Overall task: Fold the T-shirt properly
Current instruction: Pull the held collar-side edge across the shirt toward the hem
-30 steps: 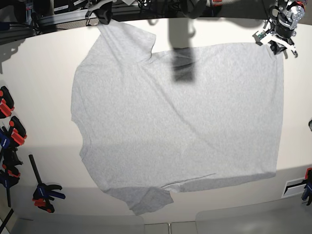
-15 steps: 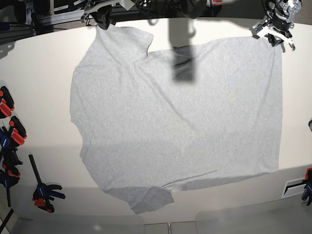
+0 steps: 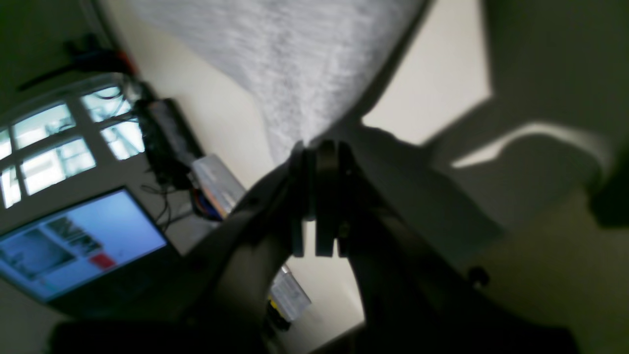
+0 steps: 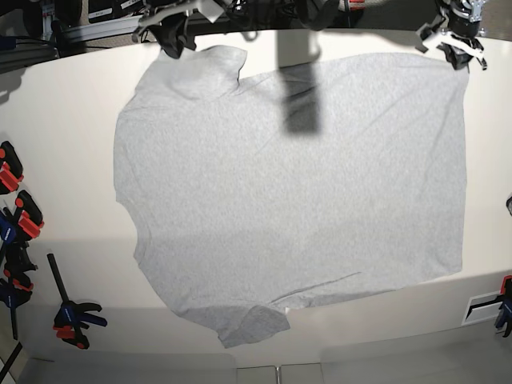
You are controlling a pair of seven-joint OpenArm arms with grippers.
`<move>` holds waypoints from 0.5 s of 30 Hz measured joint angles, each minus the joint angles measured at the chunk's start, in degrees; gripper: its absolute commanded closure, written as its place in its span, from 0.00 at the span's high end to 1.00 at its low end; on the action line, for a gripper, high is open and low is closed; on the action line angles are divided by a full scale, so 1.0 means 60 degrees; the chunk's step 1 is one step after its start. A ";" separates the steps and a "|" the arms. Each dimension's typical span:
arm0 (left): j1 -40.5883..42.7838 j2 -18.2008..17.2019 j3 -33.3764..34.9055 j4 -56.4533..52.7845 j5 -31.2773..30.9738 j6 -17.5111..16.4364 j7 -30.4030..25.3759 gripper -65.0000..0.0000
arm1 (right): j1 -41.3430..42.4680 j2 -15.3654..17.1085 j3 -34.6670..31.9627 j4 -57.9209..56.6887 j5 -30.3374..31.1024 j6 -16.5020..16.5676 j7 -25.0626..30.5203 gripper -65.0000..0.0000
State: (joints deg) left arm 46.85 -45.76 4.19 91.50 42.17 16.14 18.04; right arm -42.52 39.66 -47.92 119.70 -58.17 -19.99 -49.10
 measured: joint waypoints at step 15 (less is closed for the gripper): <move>-0.0437 0.0007 0.0000 0.0000 0.0011 0.0135 -0.0015 0.00 | 0.1749 -0.0026 0.1144 0.0000 0.0954 -0.0004 -0.0029 0.00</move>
State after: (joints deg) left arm 44.23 -45.71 4.19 91.50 42.24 16.95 17.96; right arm -32.03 39.51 -41.06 119.70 -52.45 -20.01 -49.28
